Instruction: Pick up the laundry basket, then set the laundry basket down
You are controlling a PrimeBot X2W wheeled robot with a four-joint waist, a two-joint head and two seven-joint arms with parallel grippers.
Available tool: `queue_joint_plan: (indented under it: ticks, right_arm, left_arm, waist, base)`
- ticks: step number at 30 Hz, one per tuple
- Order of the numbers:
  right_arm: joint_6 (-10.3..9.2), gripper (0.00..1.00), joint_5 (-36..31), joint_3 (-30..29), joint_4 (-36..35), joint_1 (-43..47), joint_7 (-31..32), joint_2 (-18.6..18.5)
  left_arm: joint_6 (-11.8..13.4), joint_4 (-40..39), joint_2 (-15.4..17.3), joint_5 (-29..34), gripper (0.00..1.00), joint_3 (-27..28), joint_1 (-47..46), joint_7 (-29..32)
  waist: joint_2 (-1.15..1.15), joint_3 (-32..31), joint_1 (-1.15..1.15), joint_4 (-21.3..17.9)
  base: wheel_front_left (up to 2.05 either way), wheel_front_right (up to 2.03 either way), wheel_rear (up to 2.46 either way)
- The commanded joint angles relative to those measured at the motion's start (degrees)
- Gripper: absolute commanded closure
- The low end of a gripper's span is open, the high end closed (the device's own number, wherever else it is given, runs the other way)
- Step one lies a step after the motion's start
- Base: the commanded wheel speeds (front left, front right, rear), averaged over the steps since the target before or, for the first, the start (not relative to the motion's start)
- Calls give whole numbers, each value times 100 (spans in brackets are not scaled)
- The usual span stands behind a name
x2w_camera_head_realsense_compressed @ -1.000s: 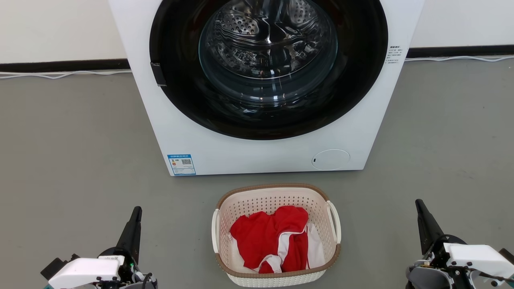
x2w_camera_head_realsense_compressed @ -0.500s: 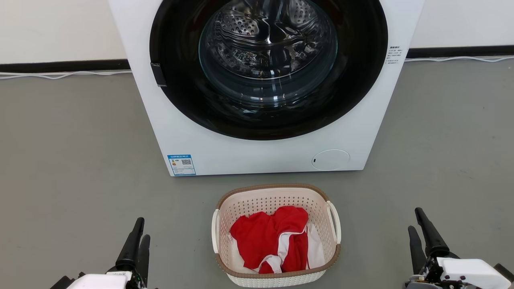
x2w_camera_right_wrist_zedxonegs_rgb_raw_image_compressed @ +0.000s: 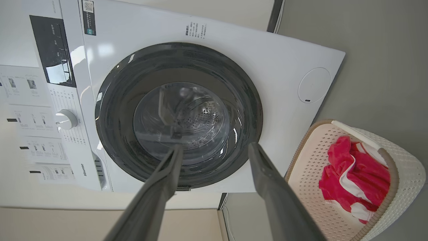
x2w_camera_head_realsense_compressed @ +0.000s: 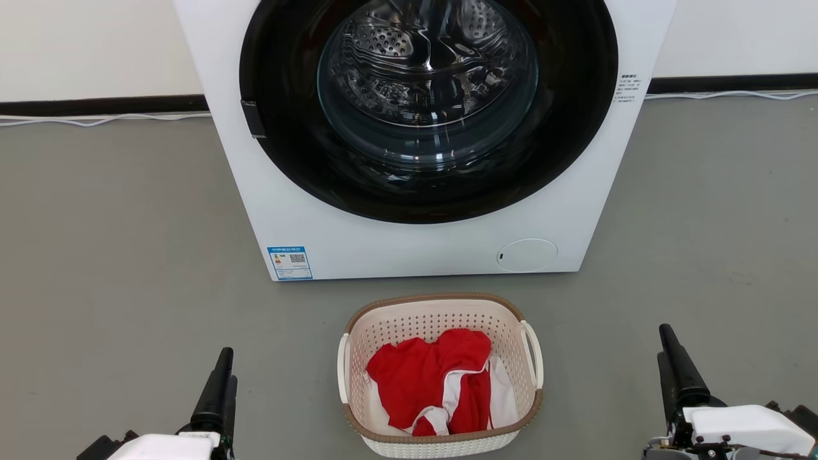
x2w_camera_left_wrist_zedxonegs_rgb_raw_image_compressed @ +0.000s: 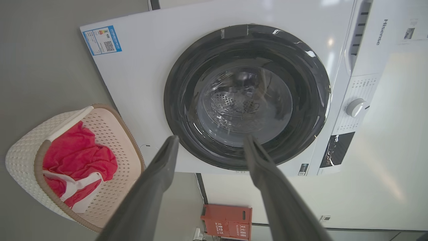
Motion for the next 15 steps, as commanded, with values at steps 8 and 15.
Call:
queue_joint_plan:
  ticks: [8, 15]
  right_arm:
    - [16, 0, -912, 122, -249, -146, -182, -76]
    - [19, 0, -1649, 186, -290, -153, -299, -100]
  left_arm:
    - [90, -137, 49, 606, 0, -29, -184, -165]
    - [151, -135, 53, 1179, 0, -57, -196, -283]
  waist:
    - [0, -15, -1, 8]
    - [0, -27, -1, 16]
  base:
    - [0, 0, 0]
    - [0, 0, 0]
